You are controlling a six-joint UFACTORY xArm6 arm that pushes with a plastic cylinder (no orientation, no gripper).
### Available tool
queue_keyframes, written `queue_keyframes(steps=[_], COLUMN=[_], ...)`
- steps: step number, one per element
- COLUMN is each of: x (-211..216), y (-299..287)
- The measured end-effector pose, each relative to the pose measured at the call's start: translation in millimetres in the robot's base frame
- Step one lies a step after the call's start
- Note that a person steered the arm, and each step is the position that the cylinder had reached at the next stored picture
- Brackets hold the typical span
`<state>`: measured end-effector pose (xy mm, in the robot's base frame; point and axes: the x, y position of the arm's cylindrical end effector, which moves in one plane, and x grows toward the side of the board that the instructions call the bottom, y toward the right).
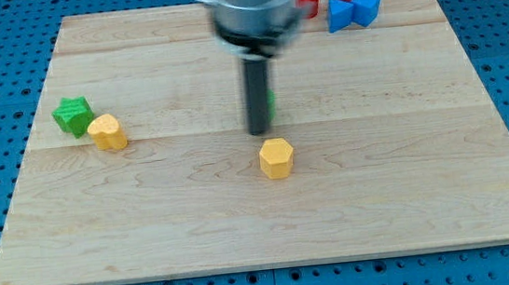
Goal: Push the green star towards the center left of the board
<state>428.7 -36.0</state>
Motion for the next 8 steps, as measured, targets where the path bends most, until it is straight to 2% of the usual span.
queue_keyframes(steps=[1, 2, 3, 4, 5, 6, 7, 8], x=[-11, -3, -13, -40, -41, -39, -86, -91], y=[-6, 82, 115, 107, 36, 111, 128, -5])
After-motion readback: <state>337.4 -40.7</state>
